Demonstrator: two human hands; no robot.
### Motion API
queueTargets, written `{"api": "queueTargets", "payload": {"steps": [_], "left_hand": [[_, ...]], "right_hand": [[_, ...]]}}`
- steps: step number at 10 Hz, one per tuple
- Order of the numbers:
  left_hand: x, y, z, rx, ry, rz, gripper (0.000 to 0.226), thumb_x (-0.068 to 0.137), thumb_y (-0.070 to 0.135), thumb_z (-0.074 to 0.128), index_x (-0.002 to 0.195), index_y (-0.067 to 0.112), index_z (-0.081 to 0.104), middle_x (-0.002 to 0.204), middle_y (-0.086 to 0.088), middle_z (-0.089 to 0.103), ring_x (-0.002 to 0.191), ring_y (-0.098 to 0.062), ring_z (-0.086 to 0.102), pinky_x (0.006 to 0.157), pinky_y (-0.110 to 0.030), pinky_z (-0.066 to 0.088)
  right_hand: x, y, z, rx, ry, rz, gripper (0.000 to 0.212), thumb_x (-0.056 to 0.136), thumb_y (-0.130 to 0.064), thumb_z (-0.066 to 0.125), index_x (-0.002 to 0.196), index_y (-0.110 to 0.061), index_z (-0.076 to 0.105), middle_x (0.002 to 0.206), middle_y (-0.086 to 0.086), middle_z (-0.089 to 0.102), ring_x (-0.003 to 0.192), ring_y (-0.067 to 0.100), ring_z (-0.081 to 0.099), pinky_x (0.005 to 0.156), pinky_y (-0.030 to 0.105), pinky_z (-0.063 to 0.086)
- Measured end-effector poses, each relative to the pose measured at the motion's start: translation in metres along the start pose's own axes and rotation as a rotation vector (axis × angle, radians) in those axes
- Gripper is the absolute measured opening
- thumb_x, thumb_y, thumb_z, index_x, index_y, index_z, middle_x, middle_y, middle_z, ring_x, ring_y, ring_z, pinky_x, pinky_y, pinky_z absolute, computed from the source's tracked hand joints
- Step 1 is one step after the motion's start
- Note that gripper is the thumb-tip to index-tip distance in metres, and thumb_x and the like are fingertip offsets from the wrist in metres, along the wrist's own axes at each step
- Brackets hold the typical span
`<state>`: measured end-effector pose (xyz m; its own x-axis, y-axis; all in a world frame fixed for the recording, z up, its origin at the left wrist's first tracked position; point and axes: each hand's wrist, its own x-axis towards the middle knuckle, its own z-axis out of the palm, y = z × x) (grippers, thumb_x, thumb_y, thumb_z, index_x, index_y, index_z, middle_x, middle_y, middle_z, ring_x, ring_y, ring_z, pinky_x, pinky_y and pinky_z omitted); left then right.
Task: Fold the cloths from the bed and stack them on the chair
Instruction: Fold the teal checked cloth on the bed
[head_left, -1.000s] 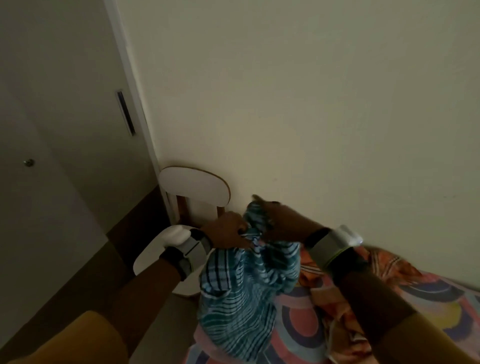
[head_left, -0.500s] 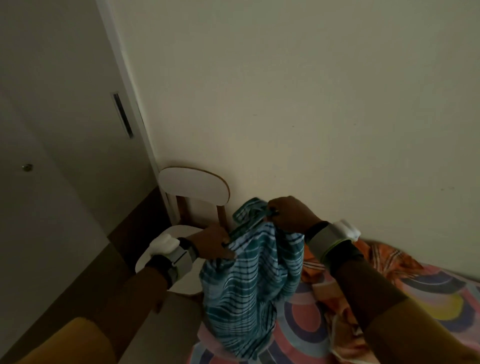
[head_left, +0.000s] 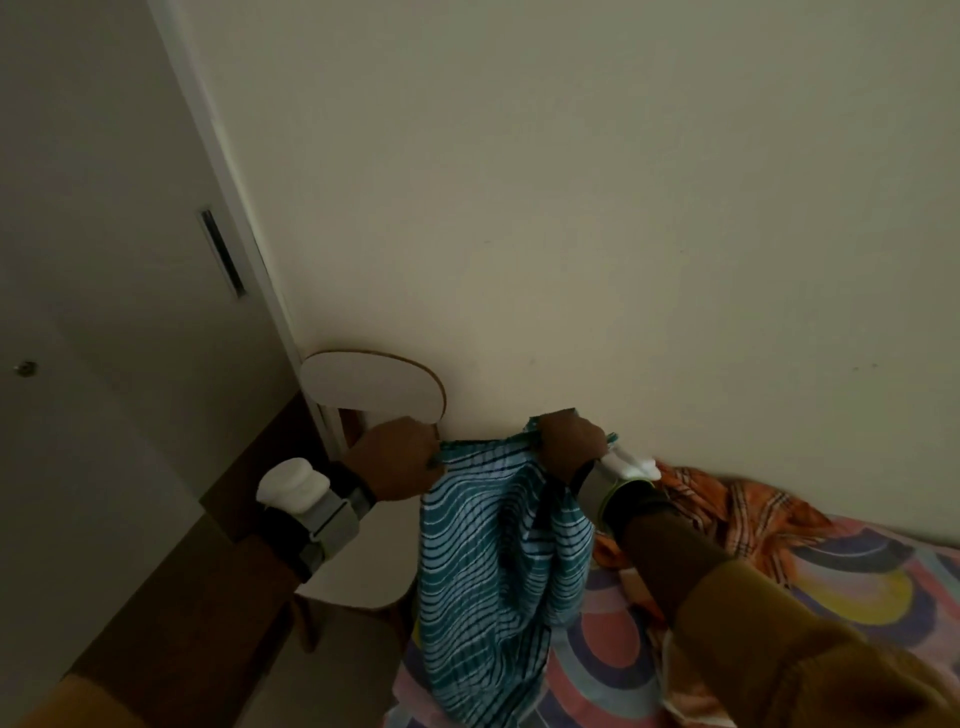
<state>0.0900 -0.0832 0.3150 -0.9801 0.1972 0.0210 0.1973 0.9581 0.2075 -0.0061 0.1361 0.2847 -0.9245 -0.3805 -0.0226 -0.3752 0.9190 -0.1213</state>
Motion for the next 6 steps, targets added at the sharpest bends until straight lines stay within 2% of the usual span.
{"api": "queueTargets", "payload": {"steps": [1, 2, 3, 4, 5, 6], "left_hand": [[0.0, -0.01, 0.003, -0.188, 0.092, 0.039, 0.054, 0.076, 0.049, 0.046, 0.074, -0.002, 0.064, 0.078, -0.016, 0.065, 0.067, -0.011, 0.056, 0.057, -0.022, 0.04], [-0.004, -0.01, 0.009, -0.382, 0.164, -0.029, 0.048, 0.075, 0.043, 0.062, 0.063, -0.004, 0.064, 0.058, -0.001, 0.055, 0.055, 0.002, 0.052, 0.05, -0.011, 0.033], [-0.009, -0.004, 0.015, -0.763, 0.155, -0.252, 0.027, 0.076, 0.018, 0.075, 0.072, -0.006, 0.063, 0.065, -0.008, 0.059, 0.058, -0.005, 0.054, 0.053, -0.02, 0.044], [-0.009, 0.017, 0.025, -1.188, 0.181, -0.461, 0.02, 0.077, 0.001, 0.071, 0.092, 0.001, 0.06, 0.084, -0.01, 0.064, 0.074, -0.017, 0.06, 0.058, -0.022, 0.056], [-0.004, 0.04, 0.044, -1.353, 0.25, -0.567, 0.026, 0.082, 0.004, 0.066, 0.107, 0.0, 0.059, 0.1, -0.014, 0.065, 0.086, -0.023, 0.063, 0.074, -0.035, 0.057], [0.001, 0.054, 0.058, -1.367, 0.275, -0.64, 0.023, 0.085, 0.007, 0.063, 0.108, 0.005, 0.059, 0.104, -0.016, 0.067, 0.095, -0.029, 0.064, 0.084, -0.043, 0.056]], "right_hand": [[0.001, 0.003, 0.003, 0.045, -0.027, 0.015, 0.028, 0.091, -0.025, 0.049, 0.115, -0.013, 0.058, 0.114, 0.014, 0.061, 0.101, 0.034, 0.061, 0.082, 0.041, 0.051], [0.009, 0.009, 0.003, 0.232, -0.092, 0.114, 0.024, 0.09, -0.026, 0.052, 0.106, -0.009, 0.056, 0.111, 0.015, 0.062, 0.099, 0.034, 0.061, 0.08, 0.04, 0.052], [0.008, 0.012, -0.003, 0.538, 0.018, 0.267, 0.032, 0.094, -0.038, 0.047, 0.103, -0.01, 0.06, 0.117, 0.022, 0.062, 0.11, 0.038, 0.058, 0.092, 0.041, 0.048], [-0.009, 0.001, 0.0, 0.832, 0.081, 0.517, 0.058, 0.099, -0.042, 0.033, 0.125, 0.007, 0.049, 0.129, 0.028, 0.053, 0.119, 0.042, 0.051, 0.093, 0.042, 0.045], [-0.026, -0.031, 0.019, 1.336, 0.105, 0.527, 0.045, 0.099, -0.033, 0.039, 0.127, 0.002, 0.047, 0.127, 0.024, 0.055, 0.108, 0.038, 0.057, 0.073, 0.033, 0.05], [-0.036, -0.055, 0.031, 1.649, 0.034, 0.456, 0.022, 0.096, -0.012, 0.048, 0.113, -0.001, 0.057, 0.103, 0.016, 0.063, 0.083, 0.026, 0.062, 0.065, 0.029, 0.057]]}}
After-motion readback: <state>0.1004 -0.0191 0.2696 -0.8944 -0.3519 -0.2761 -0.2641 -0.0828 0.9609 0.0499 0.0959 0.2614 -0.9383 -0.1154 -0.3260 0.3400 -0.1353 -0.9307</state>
